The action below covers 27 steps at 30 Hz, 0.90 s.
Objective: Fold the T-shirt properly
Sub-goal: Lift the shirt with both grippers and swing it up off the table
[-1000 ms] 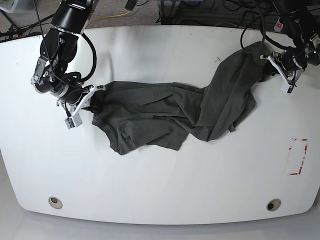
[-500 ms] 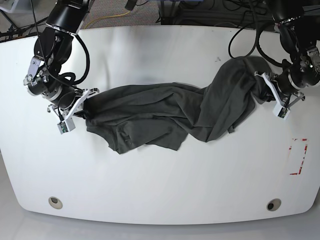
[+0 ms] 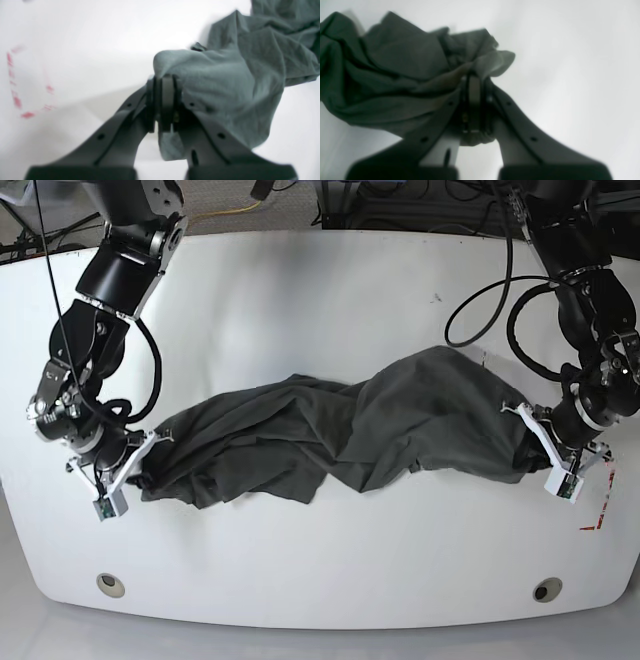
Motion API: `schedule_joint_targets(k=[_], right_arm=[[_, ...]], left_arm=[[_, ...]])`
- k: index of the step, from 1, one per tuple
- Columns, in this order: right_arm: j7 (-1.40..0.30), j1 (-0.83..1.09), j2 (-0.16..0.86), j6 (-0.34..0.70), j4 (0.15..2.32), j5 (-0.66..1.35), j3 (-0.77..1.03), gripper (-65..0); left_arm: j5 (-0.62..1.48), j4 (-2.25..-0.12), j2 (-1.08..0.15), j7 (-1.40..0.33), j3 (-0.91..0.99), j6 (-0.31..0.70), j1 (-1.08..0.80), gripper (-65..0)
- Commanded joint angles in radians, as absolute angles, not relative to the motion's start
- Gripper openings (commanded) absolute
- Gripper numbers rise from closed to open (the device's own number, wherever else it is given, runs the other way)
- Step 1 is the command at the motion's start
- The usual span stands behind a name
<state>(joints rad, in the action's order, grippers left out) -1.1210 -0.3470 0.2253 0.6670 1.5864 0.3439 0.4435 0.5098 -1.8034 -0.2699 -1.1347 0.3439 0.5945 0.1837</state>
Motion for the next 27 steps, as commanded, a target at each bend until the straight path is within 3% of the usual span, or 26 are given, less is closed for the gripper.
schedule_joint_targets(k=[1, 14, 27], right_arm=[[-1.095, -0.420, 0.269, 0.670, 1.584, 0.357, 0.446, -65.0], [-1.093, -0.690, 0.364, 0.670, 1.537, 0.344, 0.266, -65.0], [-1.092, -1.044, 0.453, 0.670, 1.346, 0.352, 0.117, -65.0]], left_arm=[[0.526, -1.868, -0.283, -1.109, 0.351, 0.590, 0.231, -64.9], [0.526, -1.888, -0.291, -1.113, 0.401, 0.590, 0.417, -64.9], [0.484, -1.874, -0.366, -1.115, 0.418, 0.576, 0.697, -64.9]])
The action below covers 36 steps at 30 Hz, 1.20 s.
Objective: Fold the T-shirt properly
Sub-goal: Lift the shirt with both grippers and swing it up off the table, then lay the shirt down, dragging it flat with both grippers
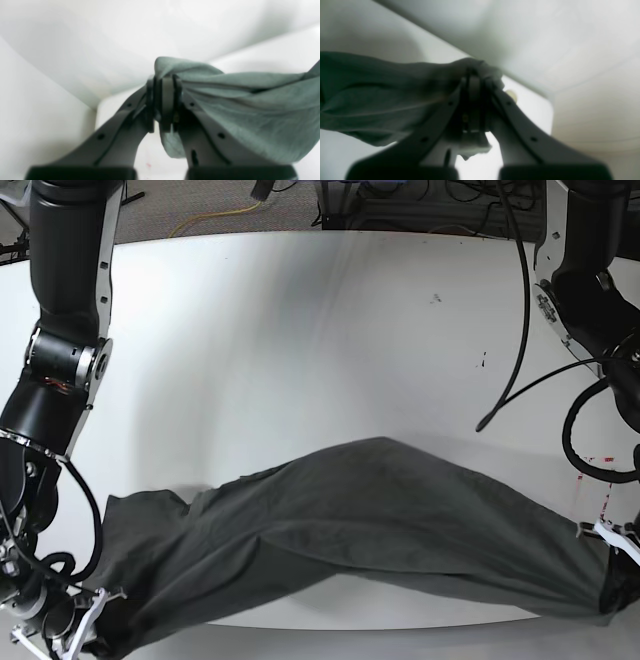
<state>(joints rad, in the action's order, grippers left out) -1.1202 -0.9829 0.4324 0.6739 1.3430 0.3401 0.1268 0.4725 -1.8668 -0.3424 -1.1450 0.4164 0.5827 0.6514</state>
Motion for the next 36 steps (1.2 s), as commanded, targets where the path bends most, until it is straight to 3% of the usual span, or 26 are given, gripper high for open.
schedule_joint_targets(k=[1, 8, 15, 22, 36], right_arm=[[-1.092, -1.069, 0.458, 0.670, 1.342, 0.352, 0.107, -65.0], [-1.092, -1.167, 0.466, 0.670, 1.342, 0.348, 0.090, -65.0], [-1.095, -1.115, 0.490, 0.670, 1.348, 0.355, 0.101, -65.0], [-1.098, -0.921, 0.486, 0.670, 1.363, 0.375, 0.234, -65.0], [-1.133, -0.467, 0.487, 0.662, 1.382, 0.694, 0.446, -65.0]], left_arm=[[0.484, -1.863, -0.371, -1.115, 0.418, 0.572, 0.720, -64.9], [0.486, -1.765, -0.438, -1.113, 0.450, 0.545, 0.840, -64.7], [0.489, -1.739, -0.479, -1.115, 0.487, 0.553, 0.822, -64.7], [0.492, -1.762, -0.506, -1.115, 0.547, 0.556, 0.667, -64.7], [0.493, -1.899, -0.498, -1.112, 0.687, 0.578, 0.232, -64.7]])
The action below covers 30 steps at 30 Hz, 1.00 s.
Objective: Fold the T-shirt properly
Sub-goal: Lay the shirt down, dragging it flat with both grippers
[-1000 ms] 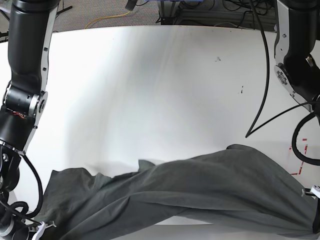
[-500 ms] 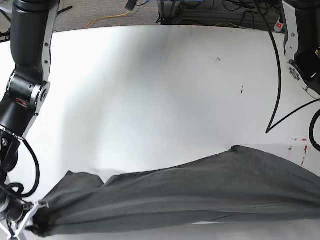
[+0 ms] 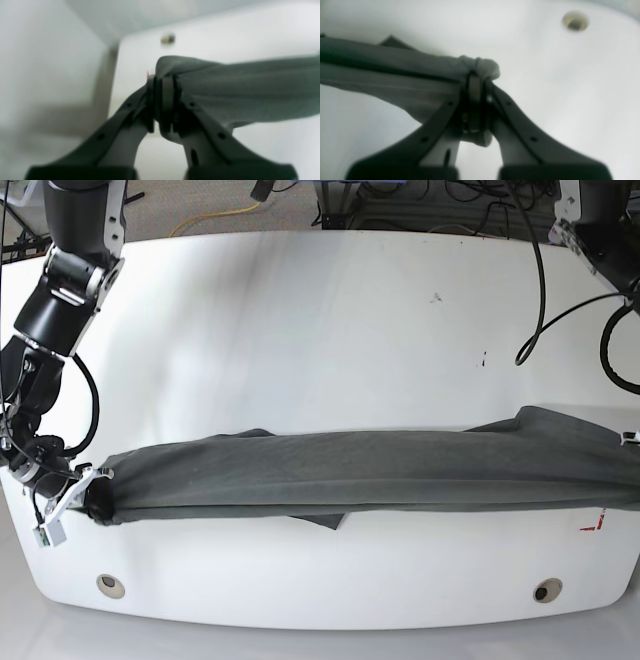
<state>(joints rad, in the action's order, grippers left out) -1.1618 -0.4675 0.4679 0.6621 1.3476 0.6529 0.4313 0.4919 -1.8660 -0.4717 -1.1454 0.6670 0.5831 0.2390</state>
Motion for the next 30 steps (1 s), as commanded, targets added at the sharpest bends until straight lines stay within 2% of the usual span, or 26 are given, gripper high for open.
schedule_joint_targets(k=[1, 9, 19, 30], right_arm=[[-1.133, -0.426, 0.487, 0.662, 1.395, 0.713, 0.453, -65.0], [-1.133, -0.157, 0.443, 0.661, 1.495, 0.809, 0.533, -65.0], [-1.165, 0.027, 0.437, 0.665, 1.509, 0.903, 0.550, -65.0], [-1.167, 0.140, 0.437, 0.667, 1.509, 0.921, 0.547, -65.0]], left_arm=[[0.493, -1.905, -0.496, -1.112, 0.700, 0.579, 0.197, -64.7], [0.489, -1.910, -0.449, -1.113, 0.822, 0.697, -0.021, -64.7], [0.487, -1.908, -0.449, -1.107, 0.886, 0.698, -0.206, -64.7], [0.487, -1.902, -0.449, -1.107, 0.937, 0.698, -0.337, -64.7]])
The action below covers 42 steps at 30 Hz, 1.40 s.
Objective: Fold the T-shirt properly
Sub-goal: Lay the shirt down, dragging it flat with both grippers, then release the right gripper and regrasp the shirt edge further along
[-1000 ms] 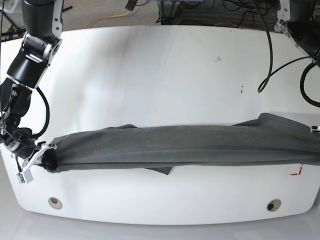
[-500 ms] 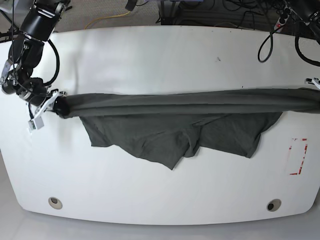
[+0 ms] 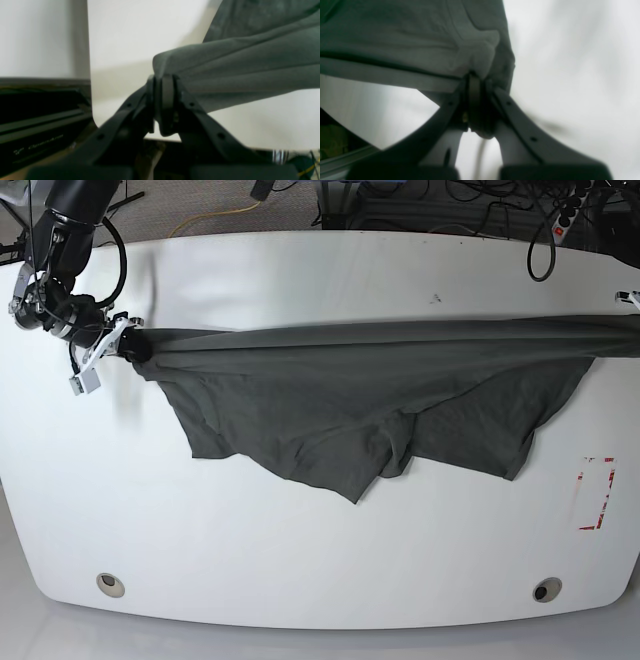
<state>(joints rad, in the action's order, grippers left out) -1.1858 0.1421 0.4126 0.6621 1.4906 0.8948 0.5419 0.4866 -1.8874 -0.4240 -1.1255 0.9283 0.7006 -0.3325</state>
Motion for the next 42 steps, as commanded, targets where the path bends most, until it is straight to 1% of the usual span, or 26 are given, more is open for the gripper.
schedule_joint_targets(k=[1, 2, 3, 4, 6, 8, 9, 11, 12, 13, 16, 19, 23, 25, 30, 33, 37, 42], right_arm=[[-1.167, 0.150, 0.440, 0.665, 1.509, 0.931, 0.545, -65.0], [-1.167, 0.154, 0.440, 0.662, 1.509, 0.934, 0.544, -63.4], [-1.167, 0.159, 0.441, 0.662, 1.509, 0.934, 0.542, -60.4], [-1.167, 0.165, 0.440, 0.662, 1.509, 0.932, 0.542, -54.7], [-1.167, 0.168, 0.438, 0.662, 1.509, 0.932, 0.542, -46.0], [-1.167, 0.182, 0.438, 0.662, 1.509, 0.932, 0.542, -31.2], [-1.167, 0.185, 0.438, 0.665, 1.509, 0.934, 0.542, -24.9], [-1.167, 0.186, 0.438, 0.668, 1.511, 0.934, 0.542, -16.5], [-1.167, 0.186, 0.438, 0.668, 1.512, 0.934, 0.542, -14.1], [-1.167, 0.186, 0.438, 0.667, 1.520, 0.934, 0.542, -13.2], [-1.167, 0.163, 0.432, 0.665, 1.567, 0.934, 0.535, -13.3], [-1.167, 0.111, 0.398, 0.661, 1.580, 0.926, 0.478, -13.3], [-1.161, 0.019, 0.380, 0.657, 1.569, 0.920, 0.407, -13.3], [-1.161, -0.035, 0.357, 0.657, 1.540, 0.891, 0.381, -13.3], [-1.159, -0.196, 0.305, 0.667, 1.445, 0.723, 0.331, -13.3], [-1.159, -0.271, 0.268, 0.668, 1.385, 0.661, 0.311, -13.3], [-1.119, -0.374, 0.226, 0.668, 1.290, 0.587, 0.265, -13.3], [-1.047, -0.481, 0.213, 0.668, 1.124, 0.547, 0.208, -13.3]], left_arm=[[0.487, -1.900, -0.449, -1.107, 0.934, 0.698, -0.344, -64.7], [0.487, -1.900, -0.449, -1.107, 0.934, 0.698, -0.351, -64.7], [0.487, -1.900, -0.449, -1.107, 0.934, 0.698, -0.354, -64.7], [0.487, -1.900, -0.449, -1.107, 0.934, 0.698, -0.358, -64.7], [0.487, -1.900, -0.449, -1.107, 0.934, 0.698, -0.363, -64.7], [0.487, -1.900, -0.449, -1.107, 0.934, 0.698, -0.364, -64.7], [0.487, -1.900, -0.449, -1.107, 0.934, 0.698, -0.364, -64.7], [0.487, -1.902, -0.447, -1.107, 0.934, 0.698, -0.364, -64.7], [0.487, -1.902, -0.447, -1.107, 0.934, 0.698, -0.364, -64.7], [0.487, -1.902, -0.447, -1.107, 0.934, 0.698, -0.364, -64.7], [0.486, -1.902, -0.446, -1.107, 0.934, 0.698, -0.366, -64.7], [0.486, -1.902, -0.446, -1.107, 0.934, 0.698, -0.366, -64.7], [0.486, -1.903, -0.423, -1.107, 0.932, 0.698, -0.366, -64.7], [0.486, -1.902, -0.421, -1.107, 0.932, 0.698, -0.366, -64.7], [0.486, -1.902, -0.420, -1.107, 0.931, 0.698, -0.366, -64.7], [0.486, -1.902, -0.420, -1.107, 0.914, 0.698, -0.366, -64.7], [0.486, -1.902, -0.420, -1.107, 0.908, 0.698, -0.366, -64.7], [0.486, -1.902, -0.418, -1.107, 0.908, 0.698, -0.366, -64.7]])
